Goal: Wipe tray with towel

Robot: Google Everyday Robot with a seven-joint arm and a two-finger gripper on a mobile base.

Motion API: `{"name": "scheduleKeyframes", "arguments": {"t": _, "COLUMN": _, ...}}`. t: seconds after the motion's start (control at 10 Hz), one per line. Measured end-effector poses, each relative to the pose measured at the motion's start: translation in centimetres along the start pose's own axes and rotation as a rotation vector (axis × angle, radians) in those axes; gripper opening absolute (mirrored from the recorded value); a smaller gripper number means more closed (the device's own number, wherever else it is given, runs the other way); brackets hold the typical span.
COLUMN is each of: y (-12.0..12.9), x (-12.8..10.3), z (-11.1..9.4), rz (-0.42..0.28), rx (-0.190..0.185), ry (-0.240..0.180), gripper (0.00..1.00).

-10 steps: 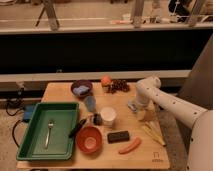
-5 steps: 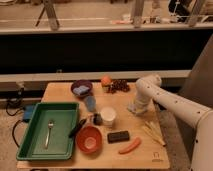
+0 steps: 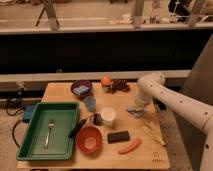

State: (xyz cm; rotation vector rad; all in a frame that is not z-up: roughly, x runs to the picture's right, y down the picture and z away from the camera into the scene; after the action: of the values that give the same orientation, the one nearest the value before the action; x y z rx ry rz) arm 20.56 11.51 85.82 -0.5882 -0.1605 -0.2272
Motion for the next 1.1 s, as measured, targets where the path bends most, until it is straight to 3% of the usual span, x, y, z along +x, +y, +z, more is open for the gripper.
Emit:
{"name": "scheduleKeyframes", "arguments": {"t": 0.1, "y": 0.0, "x": -0.2, "z": -0.8, "rz": -0.004, "rx": 0.005, "ry": -0.003, "gripper": 0.05}}
{"name": "scheduleKeyframes", "arguments": {"t": 0.3, "y": -0.1, "x": 0.1, "z": -1.3, "rz": 0.006, "rx": -0.006, "ry": -0.008, "gripper": 0.27}}
{"name": "scheduleKeyframes", "arguments": {"t": 0.6, "y": -0.1, "x": 0.2, "z": 1.2, "rz": 0.019, "rx": -0.023, "ry": -0.029, "gripper": 0.57}}
{"name": "scheduleKeyframes", "arguments": {"t": 0.8, "y": -0.1, "x": 0.2, "z": 1.7, "rz": 0.022, "rx": -0.026, "ry": -0.037, "gripper": 0.75}}
{"name": "scheduleKeyframes", "arguments": {"t": 0.9, "y": -0.1, "x": 0.2, "z": 1.7, "rz": 0.023, "rx": -0.027, "ry": -0.042, "gripper": 0.8}}
{"name": "scheduleKeyframes", "arguments": {"t": 1.1, "y": 0.0, "x": 0.3, "z": 1.7, "rz": 0.022, "rx": -0.034, "ry": -0.048, "gripper": 0.8}}
